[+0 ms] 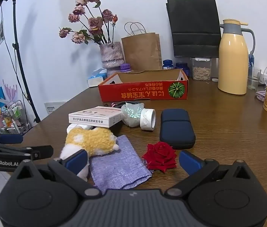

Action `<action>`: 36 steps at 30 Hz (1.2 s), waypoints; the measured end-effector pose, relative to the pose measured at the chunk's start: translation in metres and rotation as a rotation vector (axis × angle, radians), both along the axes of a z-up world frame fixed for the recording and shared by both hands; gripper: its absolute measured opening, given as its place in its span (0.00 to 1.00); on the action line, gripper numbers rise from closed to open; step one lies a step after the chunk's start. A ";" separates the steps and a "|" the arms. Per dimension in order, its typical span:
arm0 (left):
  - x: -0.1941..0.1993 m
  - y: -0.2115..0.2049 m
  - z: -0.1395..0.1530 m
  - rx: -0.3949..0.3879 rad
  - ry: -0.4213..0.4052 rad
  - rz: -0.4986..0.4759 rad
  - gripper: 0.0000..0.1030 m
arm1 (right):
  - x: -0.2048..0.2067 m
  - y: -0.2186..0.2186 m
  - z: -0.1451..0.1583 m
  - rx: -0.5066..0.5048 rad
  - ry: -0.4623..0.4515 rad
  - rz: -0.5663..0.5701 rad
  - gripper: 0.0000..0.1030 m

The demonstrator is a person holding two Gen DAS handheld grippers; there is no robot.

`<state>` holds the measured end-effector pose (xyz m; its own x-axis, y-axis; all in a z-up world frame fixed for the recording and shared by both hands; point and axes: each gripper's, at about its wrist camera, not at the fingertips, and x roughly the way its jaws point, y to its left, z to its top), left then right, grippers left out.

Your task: Flip cup upright

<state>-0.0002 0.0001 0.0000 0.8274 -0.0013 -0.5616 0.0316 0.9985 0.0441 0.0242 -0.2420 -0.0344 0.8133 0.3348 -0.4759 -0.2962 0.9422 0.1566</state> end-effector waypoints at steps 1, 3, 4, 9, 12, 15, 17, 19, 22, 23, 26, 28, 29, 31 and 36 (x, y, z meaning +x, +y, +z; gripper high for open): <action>0.000 0.000 0.000 0.002 0.000 0.000 1.00 | 0.000 0.000 0.000 0.001 0.002 0.000 1.00; 0.000 0.000 0.000 0.001 0.001 -0.001 1.00 | -0.001 0.000 0.000 0.004 0.002 0.001 1.00; 0.000 0.000 0.000 0.000 0.001 0.000 1.00 | -0.001 0.000 0.000 0.004 0.002 0.000 1.00; 0.004 0.002 0.006 -0.007 0.018 0.005 1.00 | -0.002 -0.001 0.001 0.003 0.001 -0.001 1.00; 0.001 0.003 0.010 -0.007 0.011 0.003 1.00 | 0.000 0.001 -0.002 0.002 0.005 -0.001 1.00; 0.001 0.004 0.010 -0.008 0.010 0.003 1.00 | -0.002 0.001 0.000 0.002 0.007 0.001 1.00; 0.002 0.006 0.012 -0.009 0.013 0.004 1.00 | -0.002 0.000 0.000 0.003 0.009 0.000 1.00; -0.001 0.005 0.007 -0.006 0.006 0.002 1.00 | -0.002 0.000 -0.001 0.004 0.008 -0.001 1.00; -0.001 0.005 0.007 -0.006 0.006 0.002 1.00 | -0.002 0.000 -0.003 0.004 0.005 -0.002 1.00; -0.001 0.005 0.006 -0.007 0.005 0.002 1.00 | -0.002 0.000 -0.003 0.004 0.005 -0.002 1.00; -0.002 0.005 0.006 -0.006 0.005 0.002 1.00 | -0.002 0.000 -0.003 0.004 0.005 -0.001 1.00; -0.002 0.005 0.005 -0.007 0.005 0.002 1.00 | -0.002 0.000 -0.003 0.004 0.005 -0.001 1.00; -0.001 0.005 0.004 -0.006 0.005 0.002 1.00 | -0.002 0.000 -0.003 0.004 0.005 -0.002 1.00; -0.001 0.005 0.004 -0.006 0.005 0.002 1.00 | -0.002 0.000 -0.003 0.004 0.005 -0.002 1.00; -0.001 0.005 0.004 -0.007 0.005 0.002 1.00 | -0.002 0.000 -0.003 0.004 0.005 -0.002 1.00</action>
<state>-0.0011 0.0048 0.0040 0.8247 -0.0033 -0.5656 0.0295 0.9989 0.0372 0.0222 -0.2416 -0.0378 0.8114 0.3351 -0.4789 -0.2938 0.9421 0.1615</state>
